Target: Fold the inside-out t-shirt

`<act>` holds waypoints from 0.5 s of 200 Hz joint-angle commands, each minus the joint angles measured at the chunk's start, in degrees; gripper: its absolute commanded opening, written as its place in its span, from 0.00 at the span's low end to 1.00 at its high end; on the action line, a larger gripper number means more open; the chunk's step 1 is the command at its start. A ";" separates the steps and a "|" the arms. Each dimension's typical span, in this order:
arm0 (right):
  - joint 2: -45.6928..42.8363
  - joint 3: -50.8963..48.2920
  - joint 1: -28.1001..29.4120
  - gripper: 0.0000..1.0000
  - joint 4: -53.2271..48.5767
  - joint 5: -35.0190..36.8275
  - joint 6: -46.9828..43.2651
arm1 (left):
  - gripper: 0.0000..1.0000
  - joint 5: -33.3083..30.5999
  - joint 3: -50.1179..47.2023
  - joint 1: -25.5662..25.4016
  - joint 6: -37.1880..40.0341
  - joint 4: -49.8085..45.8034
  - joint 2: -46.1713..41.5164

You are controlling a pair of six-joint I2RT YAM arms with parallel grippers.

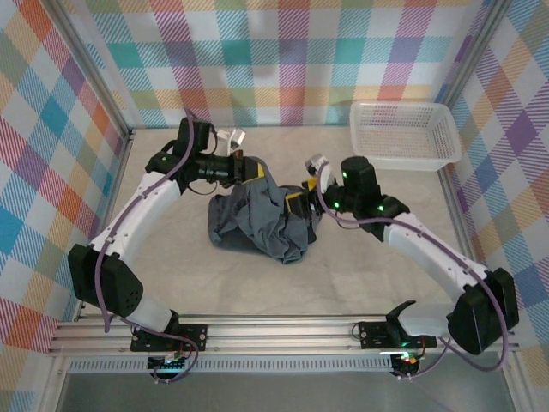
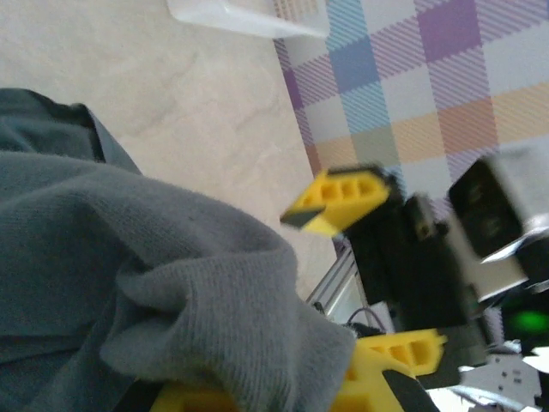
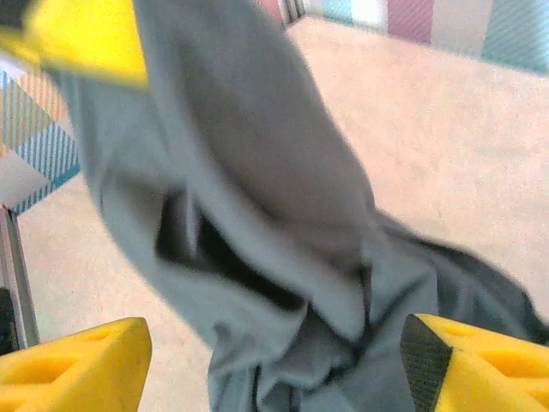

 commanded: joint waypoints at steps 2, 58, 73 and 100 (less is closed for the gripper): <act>7.13 5.35 1.47 0.75 3.08 -2.78 -3.36 | 0.00 1.96 3.28 -1.18 4.35 -2.67 -0.61; 16.51 11.75 2.60 0.33 2.34 -12.18 -0.24 | 0.00 -5.42 3.50 -0.62 3.50 -4.08 -1.34; 14.25 10.67 2.60 0.01 2.53 -13.66 0.90 | 0.00 -6.29 2.93 0.70 4.02 -3.35 -0.75; 7.71 7.52 2.60 0.00 5.08 -18.17 6.89 | 0.00 -7.99 2.02 3.79 8.19 -2.01 1.70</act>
